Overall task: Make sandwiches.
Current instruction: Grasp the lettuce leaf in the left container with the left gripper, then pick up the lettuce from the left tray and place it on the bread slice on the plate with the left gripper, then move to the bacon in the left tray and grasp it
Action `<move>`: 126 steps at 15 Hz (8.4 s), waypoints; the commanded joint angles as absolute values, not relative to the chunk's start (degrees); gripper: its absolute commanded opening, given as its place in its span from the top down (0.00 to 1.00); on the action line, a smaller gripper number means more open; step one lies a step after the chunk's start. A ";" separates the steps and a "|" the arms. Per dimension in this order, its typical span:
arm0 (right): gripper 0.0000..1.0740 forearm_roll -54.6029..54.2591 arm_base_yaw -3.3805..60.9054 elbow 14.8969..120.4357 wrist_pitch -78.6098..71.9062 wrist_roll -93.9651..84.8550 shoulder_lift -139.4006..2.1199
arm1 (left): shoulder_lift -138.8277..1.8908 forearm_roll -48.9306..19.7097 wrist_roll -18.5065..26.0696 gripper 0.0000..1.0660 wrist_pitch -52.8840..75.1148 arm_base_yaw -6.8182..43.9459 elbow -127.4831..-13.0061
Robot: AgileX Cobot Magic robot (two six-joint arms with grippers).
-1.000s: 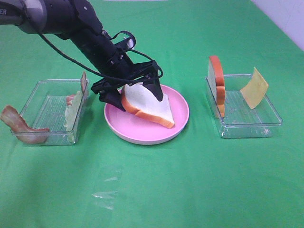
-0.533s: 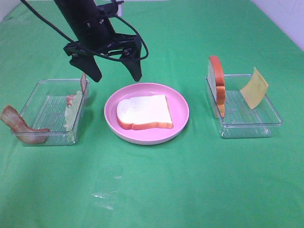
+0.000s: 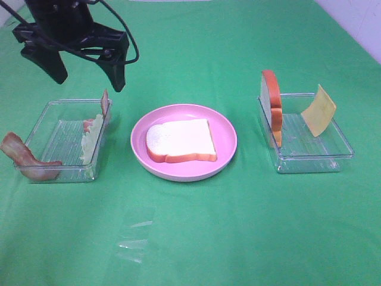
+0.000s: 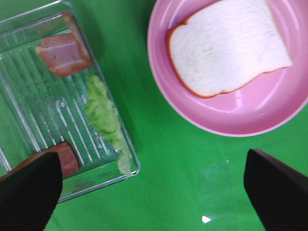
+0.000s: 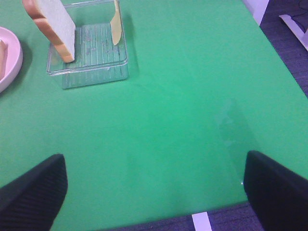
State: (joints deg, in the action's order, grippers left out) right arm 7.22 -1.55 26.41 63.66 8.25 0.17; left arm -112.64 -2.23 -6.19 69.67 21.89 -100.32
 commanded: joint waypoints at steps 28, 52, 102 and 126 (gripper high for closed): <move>0.11 7.22 -1.55 26.13 63.83 8.19 1.49 | -126.68 -1.38 -4.24 0.62 72.19 21.94 -99.24; 0.11 7.22 -1.55 26.13 63.83 8.19 1.49 | -113.56 -22.00 3.95 1.00 68.07 28.19 -102.50; 0.11 7.22 -1.55 26.13 63.83 8.19 1.49 | -122.15 3.55 -15.93 0.06 72.14 19.25 -118.03; 0.11 7.22 -1.55 26.13 63.83 8.19 1.49 | -136.65 0.74 -12.95 0.38 63.94 19.25 -118.14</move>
